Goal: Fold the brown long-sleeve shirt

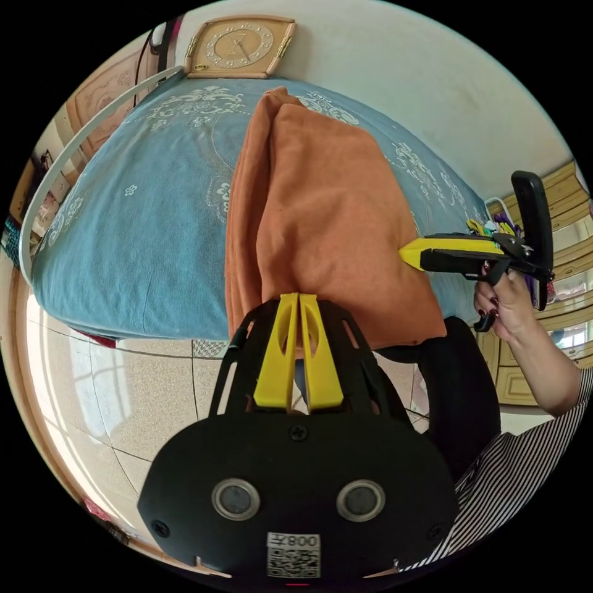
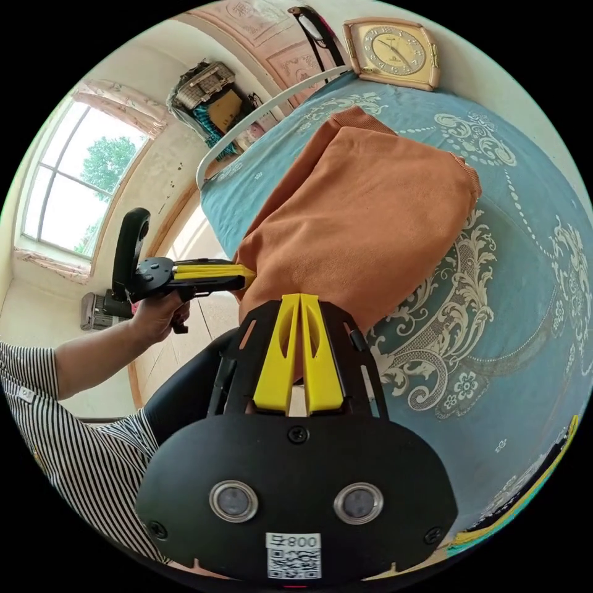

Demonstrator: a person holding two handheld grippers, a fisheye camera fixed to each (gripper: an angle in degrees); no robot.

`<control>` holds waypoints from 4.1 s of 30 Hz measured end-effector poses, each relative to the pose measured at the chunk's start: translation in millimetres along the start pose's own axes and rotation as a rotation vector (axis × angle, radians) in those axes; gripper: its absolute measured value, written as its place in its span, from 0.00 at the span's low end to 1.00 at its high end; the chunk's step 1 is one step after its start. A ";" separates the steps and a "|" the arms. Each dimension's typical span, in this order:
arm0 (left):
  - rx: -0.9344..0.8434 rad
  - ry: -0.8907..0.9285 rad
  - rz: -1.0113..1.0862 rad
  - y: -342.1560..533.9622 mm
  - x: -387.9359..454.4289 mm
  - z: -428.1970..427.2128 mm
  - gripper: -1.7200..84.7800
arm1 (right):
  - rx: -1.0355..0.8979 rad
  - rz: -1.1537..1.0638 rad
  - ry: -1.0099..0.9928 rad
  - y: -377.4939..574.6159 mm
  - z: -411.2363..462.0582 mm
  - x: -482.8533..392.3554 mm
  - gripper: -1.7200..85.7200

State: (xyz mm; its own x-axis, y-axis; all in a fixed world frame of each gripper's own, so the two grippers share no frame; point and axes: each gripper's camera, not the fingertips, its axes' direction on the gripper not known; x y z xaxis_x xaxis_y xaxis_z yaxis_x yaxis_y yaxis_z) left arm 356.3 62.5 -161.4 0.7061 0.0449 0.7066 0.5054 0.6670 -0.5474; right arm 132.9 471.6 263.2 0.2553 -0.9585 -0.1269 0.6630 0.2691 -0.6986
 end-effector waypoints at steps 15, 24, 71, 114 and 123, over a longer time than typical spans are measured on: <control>0.141 0.414 -0.153 70.0 -59.8 -95.0 0.04 | 0.089 0.036 0.102 51.4 9.4 -1.5 0.05; 0.174 0.718 -0.372 104.9 -136.8 -105.7 0.11 | 0.093 0.122 -0.194 81.8 4.4 52.6 0.11; 0.305 1.074 -0.660 60.6 -319.5 -172.9 0.16 | 0.158 0.586 -0.893 146.2 112.2 232.0 0.11; 0.275 1.228 -0.602 7.1 -322.5 -86.3 0.29 | 0.174 0.587 -0.937 160.5 81.0 253.7 0.10; 0.153 1.202 -0.524 -16.8 -298.1 -33.6 0.19 | 0.174 0.606 -0.937 198.2 80.8 269.5 0.10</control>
State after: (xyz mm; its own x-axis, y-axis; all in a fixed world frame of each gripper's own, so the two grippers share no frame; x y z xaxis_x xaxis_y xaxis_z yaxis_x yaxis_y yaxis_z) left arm 154.0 12.9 -377.9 0.4828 -0.8736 -0.0613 0.8470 0.4836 -0.2207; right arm 390.0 274.3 147.4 0.9469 -0.2367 0.2176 0.3206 0.7455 -0.5843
